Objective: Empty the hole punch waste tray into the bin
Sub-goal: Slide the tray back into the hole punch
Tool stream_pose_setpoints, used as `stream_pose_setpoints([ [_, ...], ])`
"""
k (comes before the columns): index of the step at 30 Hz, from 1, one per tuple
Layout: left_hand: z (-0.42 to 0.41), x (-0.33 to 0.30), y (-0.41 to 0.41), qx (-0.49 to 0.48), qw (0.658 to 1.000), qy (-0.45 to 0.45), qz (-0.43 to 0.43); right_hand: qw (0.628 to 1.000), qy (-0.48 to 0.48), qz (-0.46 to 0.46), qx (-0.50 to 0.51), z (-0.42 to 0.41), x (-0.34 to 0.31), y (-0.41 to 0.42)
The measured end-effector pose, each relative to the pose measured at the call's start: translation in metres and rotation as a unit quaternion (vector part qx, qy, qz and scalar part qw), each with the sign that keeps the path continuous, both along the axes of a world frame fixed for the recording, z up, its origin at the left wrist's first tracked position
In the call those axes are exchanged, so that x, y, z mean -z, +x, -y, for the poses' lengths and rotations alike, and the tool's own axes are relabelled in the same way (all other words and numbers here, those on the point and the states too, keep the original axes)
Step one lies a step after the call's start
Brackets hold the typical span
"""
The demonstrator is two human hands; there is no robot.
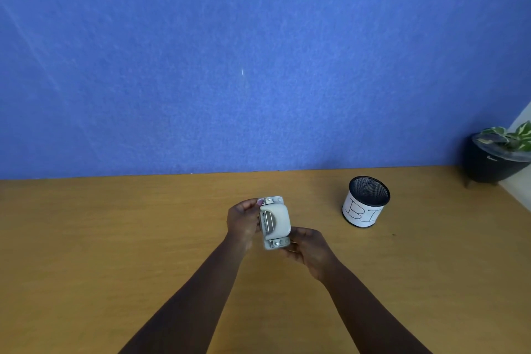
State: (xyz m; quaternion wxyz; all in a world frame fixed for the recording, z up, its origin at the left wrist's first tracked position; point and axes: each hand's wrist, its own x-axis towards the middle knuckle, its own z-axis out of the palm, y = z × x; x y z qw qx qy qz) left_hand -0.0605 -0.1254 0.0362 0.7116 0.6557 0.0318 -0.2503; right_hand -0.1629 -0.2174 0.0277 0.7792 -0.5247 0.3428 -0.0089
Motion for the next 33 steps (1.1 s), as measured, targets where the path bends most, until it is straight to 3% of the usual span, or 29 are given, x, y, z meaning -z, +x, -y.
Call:
stream_pose_setpoints([
  [5, -0.001, 0.002, 0.002, -0.006, 1.0, 0.009, 0.005, 1.0, -0.011, 0.001, -0.01, 0.003, -0.005, 0.002],
  [12, 0.001, -0.003, -0.002, 0.075, 0.997, 0.011, 0.022, 0.998, -0.015, 0.044, 0.038, 0.021, -0.029, 0.023],
  [23, 0.001, -0.004, -0.004, 0.097, 0.995, -0.001, 0.021, 0.993, -0.033, 0.047, 0.102, 0.021, -0.021, 0.029],
  [27, 0.002, -0.009, -0.005, 0.08, 0.996, -0.009, 0.023, 0.996, -0.005, 0.052, 0.072, 0.021, -0.022, 0.025],
  [33, 0.002, -0.012, 0.001, -0.018, 0.999, -0.031, -0.008, 0.998, 0.059, 0.018, -0.029, 0.015, -0.012, 0.006],
])
